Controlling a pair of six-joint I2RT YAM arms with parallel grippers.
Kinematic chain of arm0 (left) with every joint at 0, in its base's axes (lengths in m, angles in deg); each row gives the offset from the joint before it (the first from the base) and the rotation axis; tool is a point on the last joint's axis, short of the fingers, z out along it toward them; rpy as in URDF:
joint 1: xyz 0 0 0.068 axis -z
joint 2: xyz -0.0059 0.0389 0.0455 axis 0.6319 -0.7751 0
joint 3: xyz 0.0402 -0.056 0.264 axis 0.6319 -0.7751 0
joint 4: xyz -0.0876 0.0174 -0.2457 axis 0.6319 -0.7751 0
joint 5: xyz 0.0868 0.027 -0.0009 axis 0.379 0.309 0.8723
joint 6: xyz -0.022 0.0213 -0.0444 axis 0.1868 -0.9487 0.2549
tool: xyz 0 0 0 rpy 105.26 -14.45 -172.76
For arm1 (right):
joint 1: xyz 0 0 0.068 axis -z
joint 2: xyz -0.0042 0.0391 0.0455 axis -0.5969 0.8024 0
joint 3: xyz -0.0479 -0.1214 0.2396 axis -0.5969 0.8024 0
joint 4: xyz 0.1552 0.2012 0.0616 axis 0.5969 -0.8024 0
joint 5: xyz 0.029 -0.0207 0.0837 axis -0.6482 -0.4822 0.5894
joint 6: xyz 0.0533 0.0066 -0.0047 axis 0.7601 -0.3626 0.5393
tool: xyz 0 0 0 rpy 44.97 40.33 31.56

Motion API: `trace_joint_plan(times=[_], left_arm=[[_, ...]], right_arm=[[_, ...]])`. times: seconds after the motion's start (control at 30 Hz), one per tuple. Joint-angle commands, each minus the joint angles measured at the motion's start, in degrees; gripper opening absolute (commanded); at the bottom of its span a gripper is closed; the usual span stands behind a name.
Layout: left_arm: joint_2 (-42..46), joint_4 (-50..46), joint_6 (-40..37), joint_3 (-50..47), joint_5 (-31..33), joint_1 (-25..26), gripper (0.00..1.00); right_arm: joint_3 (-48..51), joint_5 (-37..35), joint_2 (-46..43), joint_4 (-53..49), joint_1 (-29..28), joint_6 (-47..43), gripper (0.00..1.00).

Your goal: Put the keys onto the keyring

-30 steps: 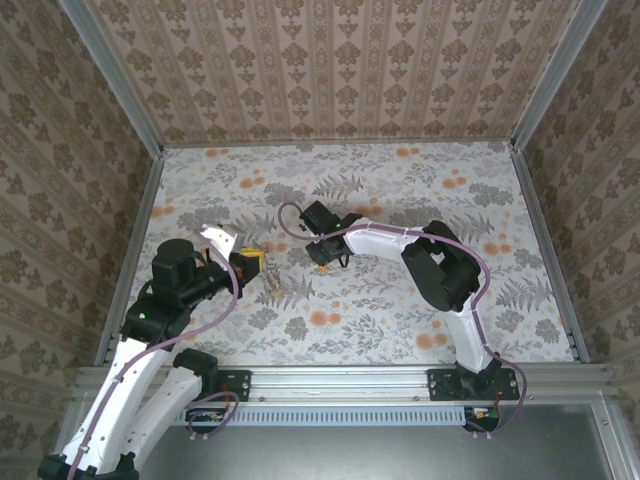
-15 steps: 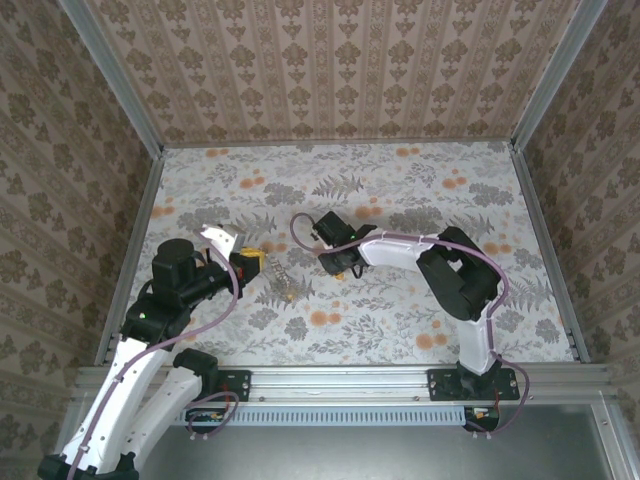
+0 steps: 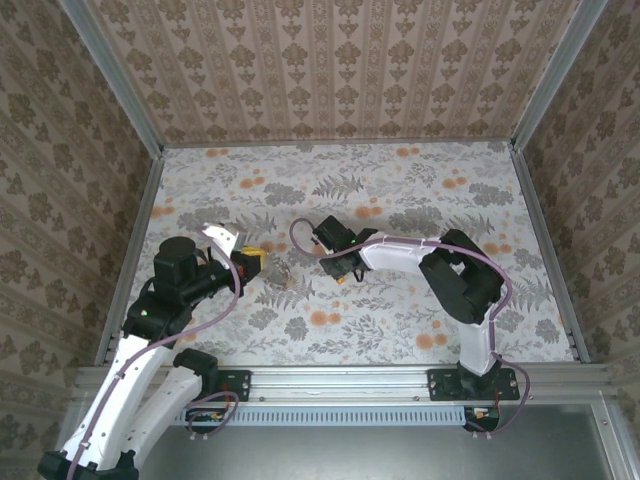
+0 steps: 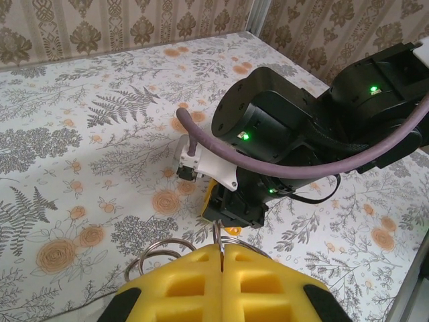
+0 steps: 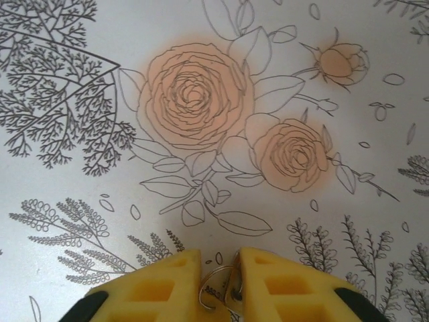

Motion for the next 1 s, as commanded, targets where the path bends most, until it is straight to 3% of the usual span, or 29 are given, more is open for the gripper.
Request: trace_joint_plan(times=[0.0,0.4,0.67,0.77,0.97], left_arm=[[0.4,1.8,0.4,0.9,-1.5,-0.2,0.00],[0.6,1.1,0.3,0.9,-1.1,0.9,0.00],[0.7,0.5,-0.1,1.1,-0.2,1.8,0.00],[0.2,-0.1,-0.6,1.7,-0.2,2.7,0.00],[-2.4,-2.7,-2.4,4.3,0.5,5.9,0.00]], right_arm=[[1.7,-3.0,-1.9,-2.6,0.0,-0.4,0.21],[8.2,-1.1,-6.0,2.6,-0.2,-2.1,0.25],[9.6,-1.2,-8.6,3.7,-0.3,-1.9,0.10],[11.4,0.9,-12.7,4.2,-0.3,-3.1,0.01],[21.5,11.1,-29.2,11.9,-0.3,-9.6,0.00]])
